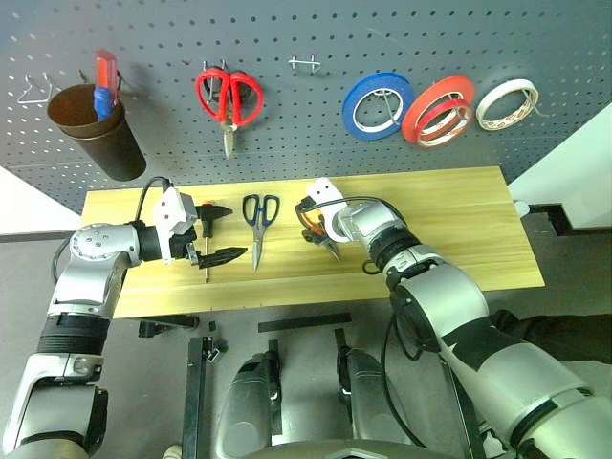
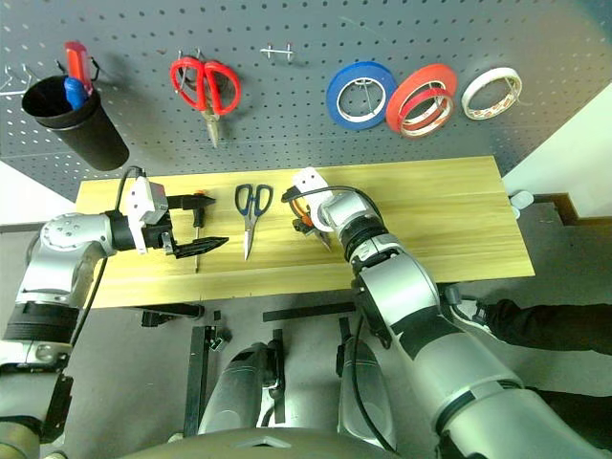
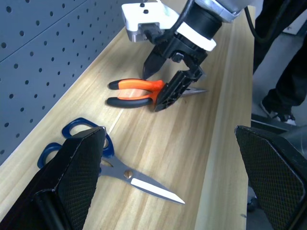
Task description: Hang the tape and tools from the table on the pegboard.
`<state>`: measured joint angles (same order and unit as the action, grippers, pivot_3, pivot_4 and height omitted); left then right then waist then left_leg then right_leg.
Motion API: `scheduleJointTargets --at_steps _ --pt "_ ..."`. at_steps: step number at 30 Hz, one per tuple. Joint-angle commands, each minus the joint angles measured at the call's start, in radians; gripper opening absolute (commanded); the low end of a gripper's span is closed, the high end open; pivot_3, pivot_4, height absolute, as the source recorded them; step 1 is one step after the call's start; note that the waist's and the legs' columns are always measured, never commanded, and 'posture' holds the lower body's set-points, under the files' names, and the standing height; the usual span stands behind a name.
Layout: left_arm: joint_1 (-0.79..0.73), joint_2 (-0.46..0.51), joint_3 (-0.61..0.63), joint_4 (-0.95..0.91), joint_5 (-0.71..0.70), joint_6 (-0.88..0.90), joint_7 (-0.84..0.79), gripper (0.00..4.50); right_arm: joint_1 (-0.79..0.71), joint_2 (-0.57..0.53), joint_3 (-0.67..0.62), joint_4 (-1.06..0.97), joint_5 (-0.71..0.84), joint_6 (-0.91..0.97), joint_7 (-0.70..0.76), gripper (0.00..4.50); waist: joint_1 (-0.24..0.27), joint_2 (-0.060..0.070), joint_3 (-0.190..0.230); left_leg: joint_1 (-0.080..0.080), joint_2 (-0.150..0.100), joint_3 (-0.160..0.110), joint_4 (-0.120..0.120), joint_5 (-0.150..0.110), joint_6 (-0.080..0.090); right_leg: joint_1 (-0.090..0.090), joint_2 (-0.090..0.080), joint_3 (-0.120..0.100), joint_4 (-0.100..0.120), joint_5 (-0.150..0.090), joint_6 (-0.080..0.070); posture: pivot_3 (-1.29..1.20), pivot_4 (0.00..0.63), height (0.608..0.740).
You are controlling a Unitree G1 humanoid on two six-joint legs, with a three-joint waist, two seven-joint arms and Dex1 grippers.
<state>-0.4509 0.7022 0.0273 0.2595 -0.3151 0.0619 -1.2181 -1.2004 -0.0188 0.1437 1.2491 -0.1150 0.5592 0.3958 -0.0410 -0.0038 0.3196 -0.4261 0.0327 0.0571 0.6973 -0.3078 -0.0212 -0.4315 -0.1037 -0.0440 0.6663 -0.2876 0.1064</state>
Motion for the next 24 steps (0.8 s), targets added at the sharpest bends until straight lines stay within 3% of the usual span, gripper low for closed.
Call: scheduleJointTargets --at_steps 1,6,12,18,21,24 --pt "0.018 0.021 0.03 -0.04 -0.018 0.009 -0.001 4.5 -0.016 0.015 0.011 0.007 -0.019 -0.007 0.008 3.63 0.0 0.0 0.0 0.0 0.0 0.0 0.0 0.0 0.0 0.0 0.0 0.0 0.0 0.0 0.0 0.11 0.36 0.732" --pt "0.029 0.024 0.032 -0.051 -0.02 0.016 0.001 4.5 -0.019 0.024 0.013 0.01 -0.028 -0.003 0.019 2.08 0.002 0.0 0.0 0.0 0.0 0.0 0.0 0.0 0.0 0.0 0.0 0.0 0.0 0.0 0.0 0.11 0.358 0.732" --pt "0.034 0.028 0.039 -0.054 -0.021 0.021 0.003 4.5 -0.02 0.02 0.021 0.012 -0.046 -0.004 0.028 2.08 0.001 0.0 0.0 0.0 0.0 0.0 0.0 0.0 0.0 0.0 0.0 0.0 0.0 0.0 0.0 0.12 0.348 0.732" --pt "0.048 0.047 0.079 -0.089 -0.057 0.046 0.002 4.5 -0.042 -0.052 0.022 -0.108 -0.028 0.061 0.179 2.08 0.007 0.0 0.0 -0.001 0.0 0.0 0.0 0.0 0.0 0.0 0.0 0.0 0.0 0.0 0.0 0.12 0.293 0.732" --pt "0.069 0.056 0.114 -0.109 -0.084 0.041 -0.001 4.5 0.027 -0.127 0.038 -0.351 0.001 0.202 0.31 2.08 0.02 -0.001 -0.001 -0.002 0.0 0.0 -0.001 0.0 0.0 -0.001 0.0 0.0 -0.001 0.0 0.0 0.11 0.264 0.732" --pt "0.096 0.064 0.157 -0.143 -0.133 0.062 -0.007 4.5 0.14 -0.218 0.024 -0.728 0.096 0.411 0.424 2.08 0.03 -0.001 -0.001 -0.002 0.0 0.0 -0.001 0.0 0.0 -0.001 0.0 -0.001 -0.001 0.0 0.0 0.1 0.239 0.732"
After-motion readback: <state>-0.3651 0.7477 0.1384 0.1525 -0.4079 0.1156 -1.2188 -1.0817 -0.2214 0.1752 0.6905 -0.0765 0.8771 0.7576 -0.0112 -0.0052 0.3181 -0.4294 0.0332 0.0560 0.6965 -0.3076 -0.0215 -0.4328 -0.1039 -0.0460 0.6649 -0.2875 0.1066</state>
